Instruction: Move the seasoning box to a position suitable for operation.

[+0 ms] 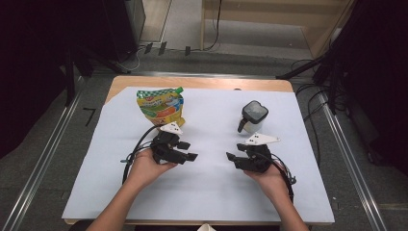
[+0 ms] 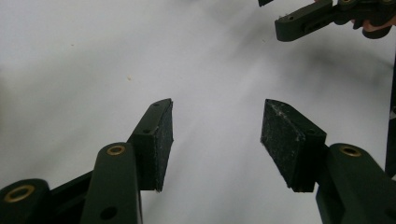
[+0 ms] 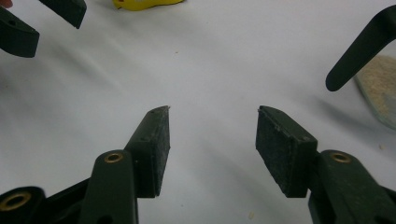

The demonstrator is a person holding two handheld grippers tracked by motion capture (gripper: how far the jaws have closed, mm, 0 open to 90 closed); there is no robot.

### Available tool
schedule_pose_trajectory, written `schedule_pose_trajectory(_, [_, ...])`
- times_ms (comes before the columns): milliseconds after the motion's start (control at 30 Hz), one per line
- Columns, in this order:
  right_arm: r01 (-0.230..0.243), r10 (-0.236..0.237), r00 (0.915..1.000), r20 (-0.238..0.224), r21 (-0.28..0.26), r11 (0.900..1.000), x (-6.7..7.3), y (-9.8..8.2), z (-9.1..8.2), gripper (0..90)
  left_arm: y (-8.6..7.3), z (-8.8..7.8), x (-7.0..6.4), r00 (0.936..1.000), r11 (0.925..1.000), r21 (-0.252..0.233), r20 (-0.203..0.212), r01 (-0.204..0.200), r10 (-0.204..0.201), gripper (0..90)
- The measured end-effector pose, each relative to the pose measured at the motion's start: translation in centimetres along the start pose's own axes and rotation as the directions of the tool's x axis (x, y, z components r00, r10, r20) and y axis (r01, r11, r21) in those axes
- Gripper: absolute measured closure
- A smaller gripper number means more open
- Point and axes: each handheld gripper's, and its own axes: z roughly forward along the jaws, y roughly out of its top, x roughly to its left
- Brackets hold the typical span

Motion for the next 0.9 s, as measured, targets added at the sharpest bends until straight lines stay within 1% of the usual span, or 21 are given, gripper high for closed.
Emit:
schedule_pose_trajectory(33, [-0.002,0.002,1.0000,-0.005,0.003,1.000,0.0,0.0,0.0,49.8,0.0,-0.1,0.0,0.9999,0.9999,-0.001,-0.004,-0.012,0.012,43.9])
schedule_pose_trajectory(100, [-0.012,0.012,0.9998,-0.017,0.008,1.000,0.0,0.0,0.0,50.7,-0.1,-0.2,0.0,0.9996,0.9998,0.001,-0.019,-0.021,0.021,42.8])
schedule_pose_trajectory(133, [-0.024,0.024,0.9993,-0.030,0.007,1.000,-0.1,-0.1,0.0,51.1,-0.1,-0.3,0.0,0.9996,0.9998,0.004,-0.020,-0.021,0.021,42.8])
schedule_pose_trajectory(233, [-0.029,0.029,0.9990,-0.032,0.009,1.000,-0.3,-0.1,-0.2,52.9,-0.1,-0.4,0.2,1.0000,1.0000,-0.009,-0.006,-0.001,0.001,43.3])
schedule_pose_trajectory(267, [-0.027,0.027,0.9985,-0.048,0.006,1.000,-0.5,-0.1,-0.3,52.9,-0.1,-0.4,0.2,1.0000,0.9999,-0.010,-0.007,-0.001,0.001,43.8])
schedule_pose_trajectory(300, [-0.039,0.040,0.9972,-0.063,0.009,0.999,-0.7,0.0,-0.5,52.8,-0.1,-0.5,0.2,0.9999,0.9999,-0.011,-0.011,-0.004,0.004,44.0])
schedule_pose_trajectory(333, [-0.036,0.036,0.9972,-0.066,0.004,0.999,-0.8,0.0,-0.6,52.1,-0.1,-0.5,0.2,0.9999,0.9999,-0.013,-0.011,-0.005,0.005,44.6])
schedule_pose_trajectory(400, [-0.009,0.009,0.9983,-0.058,-0.008,1.000,-0.8,0.1,-1.0,51.4,-0.1,-0.5,0.2,0.9998,1.0000,-0.004,-0.018,-0.002,0.002,45.3])
schedule_pose_trajectory(467, [0.004,-0.004,0.9986,-0.053,-0.006,1.000,-0.8,0.1,-1.1,50.3,0.0,-0.6,0.1,1.0000,0.9999,-0.017,0.000,0.001,-0.001,45.5])
schedule_pose_trajectory(533, [0.014,-0.013,0.9990,-0.044,0.003,1.000,-0.8,0.2,-1.3,48.9,0.0,-0.6,0.1,1.0000,0.9998,-0.020,0.003,-0.005,0.005,45.4])
schedule_pose_trajectory(600, [0.024,-0.023,0.9988,-0.044,0.008,1.000,-0.8,0.2,-1.4,48.6,0.0,-0.6,0.1,1.0000,0.9998,-0.018,-0.001,-0.007,0.007,45.3])
schedule_pose_trajectory(667, [0.038,-0.038,0.9986,-0.038,0.007,0.999,-0.8,0.2,-1.6,48.5,0.0,-0.5,0.2,0.9999,0.9999,-0.007,0.000,-0.013,0.013,45.2])
schedule_pose_trajectory(767, [0.045,-0.045,0.9986,-0.029,0.001,0.999,-0.9,0.1,-1.9,48.5,0.1,-0.3,0.2,0.9999,0.9999,-0.013,0.008,-0.008,0.008,45.1])
schedule_pose_trajectory(833, [0.056,-0.056,0.9982,-0.024,0.004,0.998,-1.0,0.1,-2.1,47.6,0.2,-0.2,0.2,0.9998,0.9998,-0.005,0.014,-0.017,0.017,45.3])
schedule_pose_trajectory(900, [0.052,-0.052,0.9982,-0.031,-0.001,0.999,-1.1,0.1,-2.1,47.6,0.2,-0.1,0.2,0.9996,0.9997,0.000,0.018,-0.023,0.023,45.4])
